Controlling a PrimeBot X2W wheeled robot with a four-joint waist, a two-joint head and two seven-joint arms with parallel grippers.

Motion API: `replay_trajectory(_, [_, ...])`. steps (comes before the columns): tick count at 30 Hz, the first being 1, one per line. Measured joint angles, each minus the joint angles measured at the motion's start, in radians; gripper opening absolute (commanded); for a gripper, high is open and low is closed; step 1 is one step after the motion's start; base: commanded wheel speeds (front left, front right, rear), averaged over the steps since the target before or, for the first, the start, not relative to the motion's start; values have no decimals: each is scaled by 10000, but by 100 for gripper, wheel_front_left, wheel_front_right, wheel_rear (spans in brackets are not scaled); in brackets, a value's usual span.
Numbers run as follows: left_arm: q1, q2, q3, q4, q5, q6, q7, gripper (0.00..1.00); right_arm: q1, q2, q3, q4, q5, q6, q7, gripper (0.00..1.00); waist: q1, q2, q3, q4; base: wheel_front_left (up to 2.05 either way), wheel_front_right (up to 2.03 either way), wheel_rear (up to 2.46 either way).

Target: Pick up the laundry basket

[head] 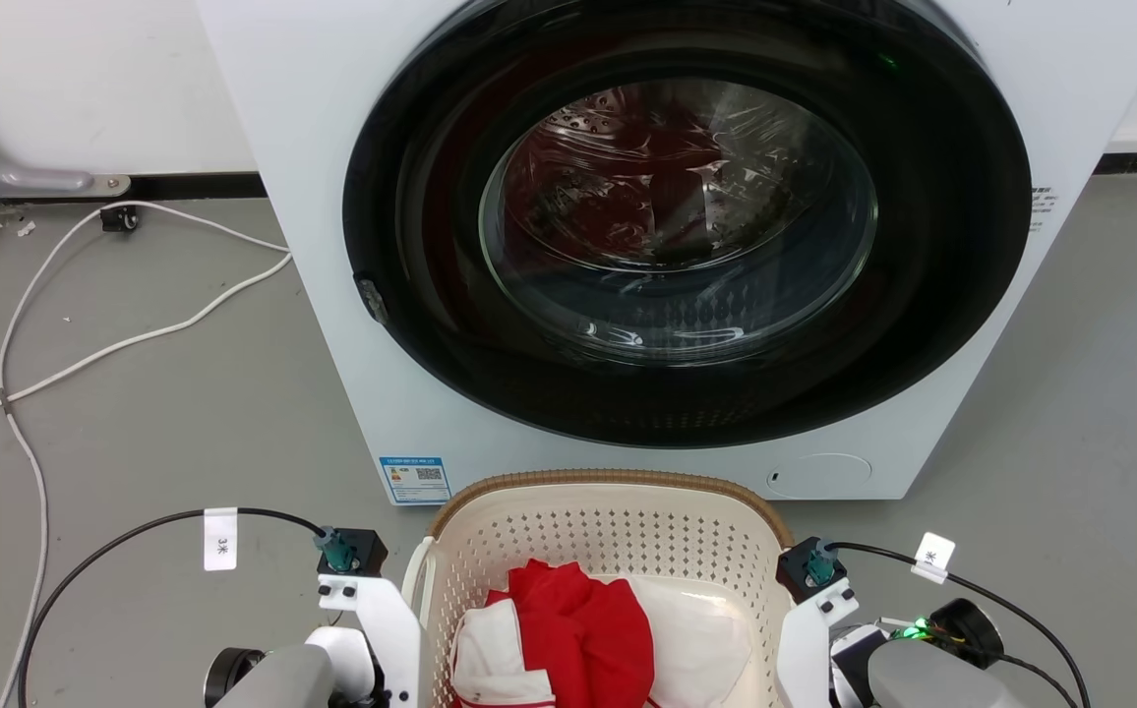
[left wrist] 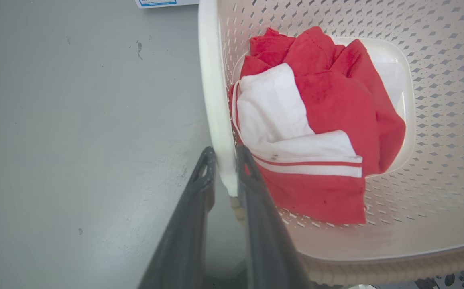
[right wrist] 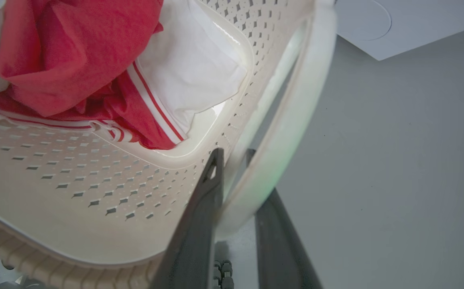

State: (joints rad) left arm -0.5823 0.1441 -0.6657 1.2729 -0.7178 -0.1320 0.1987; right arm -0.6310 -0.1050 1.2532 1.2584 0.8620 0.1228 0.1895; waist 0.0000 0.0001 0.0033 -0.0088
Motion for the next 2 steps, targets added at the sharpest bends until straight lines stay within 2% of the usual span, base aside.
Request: replay_trajectory(2, [-1,0,-48,2,-25,0,4,0,0,0,15,17,12,0,-2,0,0,0,-4,15,0,0,0])
